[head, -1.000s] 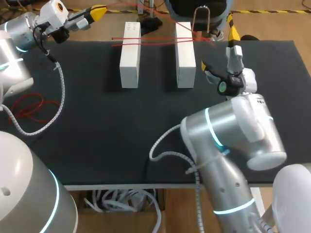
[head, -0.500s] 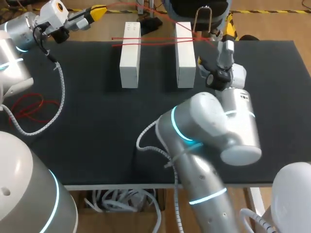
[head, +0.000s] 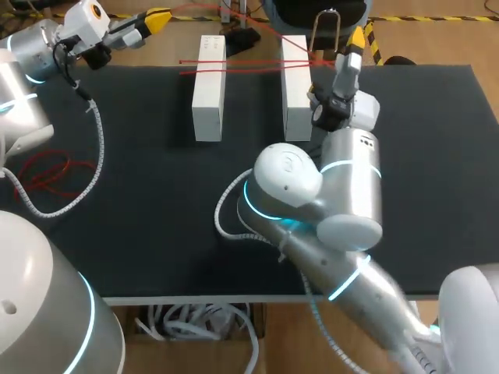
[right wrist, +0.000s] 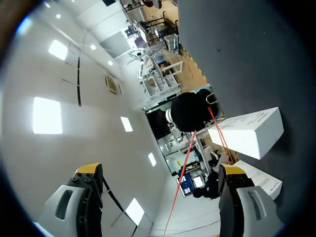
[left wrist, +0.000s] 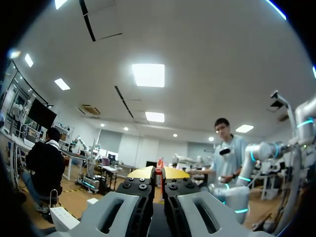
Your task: Grab the tape and strap the tape.
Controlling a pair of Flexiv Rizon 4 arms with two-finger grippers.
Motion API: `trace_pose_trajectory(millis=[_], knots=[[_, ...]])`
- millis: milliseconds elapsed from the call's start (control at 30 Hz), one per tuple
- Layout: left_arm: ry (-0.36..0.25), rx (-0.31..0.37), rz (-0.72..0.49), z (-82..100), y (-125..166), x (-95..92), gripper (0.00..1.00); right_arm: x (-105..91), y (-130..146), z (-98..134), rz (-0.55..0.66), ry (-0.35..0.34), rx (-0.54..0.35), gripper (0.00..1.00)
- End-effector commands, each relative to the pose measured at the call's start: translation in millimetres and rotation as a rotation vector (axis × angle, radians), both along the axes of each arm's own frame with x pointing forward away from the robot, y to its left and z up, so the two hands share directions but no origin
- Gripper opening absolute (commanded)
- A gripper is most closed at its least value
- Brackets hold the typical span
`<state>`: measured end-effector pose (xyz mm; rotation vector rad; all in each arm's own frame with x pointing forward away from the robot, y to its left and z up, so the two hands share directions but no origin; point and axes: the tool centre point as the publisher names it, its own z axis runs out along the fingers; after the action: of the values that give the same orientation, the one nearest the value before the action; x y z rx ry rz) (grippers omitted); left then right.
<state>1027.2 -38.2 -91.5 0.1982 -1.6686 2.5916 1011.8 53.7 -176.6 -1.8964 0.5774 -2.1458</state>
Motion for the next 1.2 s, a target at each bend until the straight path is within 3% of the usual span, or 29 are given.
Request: trace_pose_trajectory(millis=[33, 1200], knots=[[-0.001, -0.001, -0.001, -0.3, -0.2, 0.3, 0.00, 5.6, 4.0, 7.0, -0.118, 0.071, 0.014, 1.00], [-0.001, -0.001, -0.001, -0.3, -0.2, 0.3, 0.00, 18.5, 9.0, 10.6, -0.052, 0.086, -0.076, 1.00]])
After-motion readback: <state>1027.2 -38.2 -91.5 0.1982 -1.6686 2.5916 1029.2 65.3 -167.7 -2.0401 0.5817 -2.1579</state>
